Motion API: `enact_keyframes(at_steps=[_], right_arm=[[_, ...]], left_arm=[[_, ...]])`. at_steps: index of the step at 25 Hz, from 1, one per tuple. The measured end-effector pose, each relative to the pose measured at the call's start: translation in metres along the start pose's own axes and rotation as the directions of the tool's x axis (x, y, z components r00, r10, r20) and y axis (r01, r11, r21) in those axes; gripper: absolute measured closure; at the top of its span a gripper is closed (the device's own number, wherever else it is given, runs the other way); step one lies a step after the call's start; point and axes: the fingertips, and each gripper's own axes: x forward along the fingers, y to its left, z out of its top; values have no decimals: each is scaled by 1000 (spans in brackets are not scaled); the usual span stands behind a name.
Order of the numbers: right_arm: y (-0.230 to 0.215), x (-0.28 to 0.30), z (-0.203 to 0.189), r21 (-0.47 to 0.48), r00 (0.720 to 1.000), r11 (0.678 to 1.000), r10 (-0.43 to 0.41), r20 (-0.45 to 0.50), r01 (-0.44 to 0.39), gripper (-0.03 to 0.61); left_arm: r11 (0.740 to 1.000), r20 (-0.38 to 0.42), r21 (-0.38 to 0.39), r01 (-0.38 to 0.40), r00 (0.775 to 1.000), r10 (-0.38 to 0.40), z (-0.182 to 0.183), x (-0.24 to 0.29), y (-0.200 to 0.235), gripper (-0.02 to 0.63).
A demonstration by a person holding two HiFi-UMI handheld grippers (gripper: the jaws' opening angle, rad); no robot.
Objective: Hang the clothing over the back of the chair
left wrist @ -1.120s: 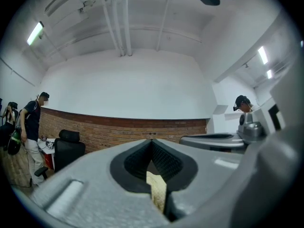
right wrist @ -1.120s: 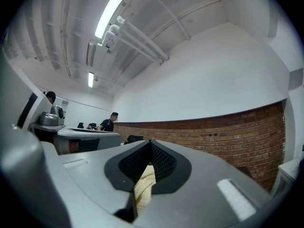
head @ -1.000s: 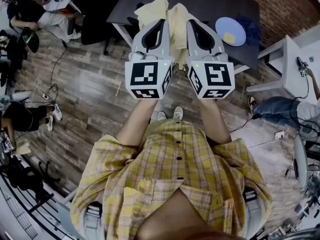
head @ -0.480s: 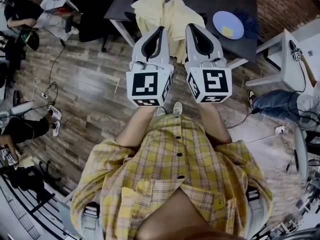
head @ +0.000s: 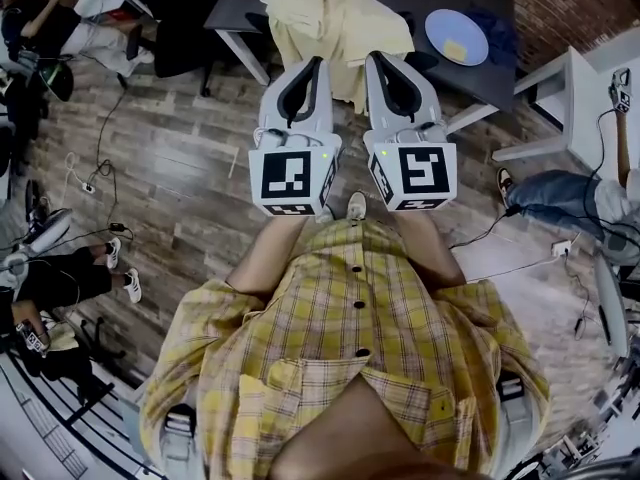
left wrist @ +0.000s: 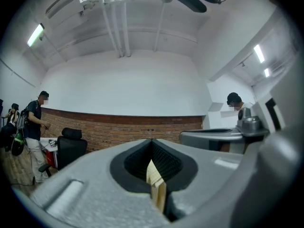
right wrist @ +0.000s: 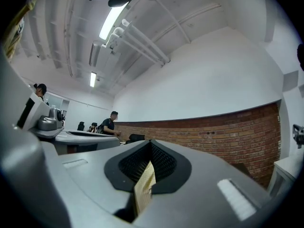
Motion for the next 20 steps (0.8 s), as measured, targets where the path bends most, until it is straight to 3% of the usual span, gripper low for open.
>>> enact_keyframes(at_steps=[20], right_arm=[[13, -20, -32, 28, 1000, 1000, 1, -19, -1, 572]], left_arm=[[1000, -23, -11, -9, 1000, 8, -30, -16, -6, 612]])
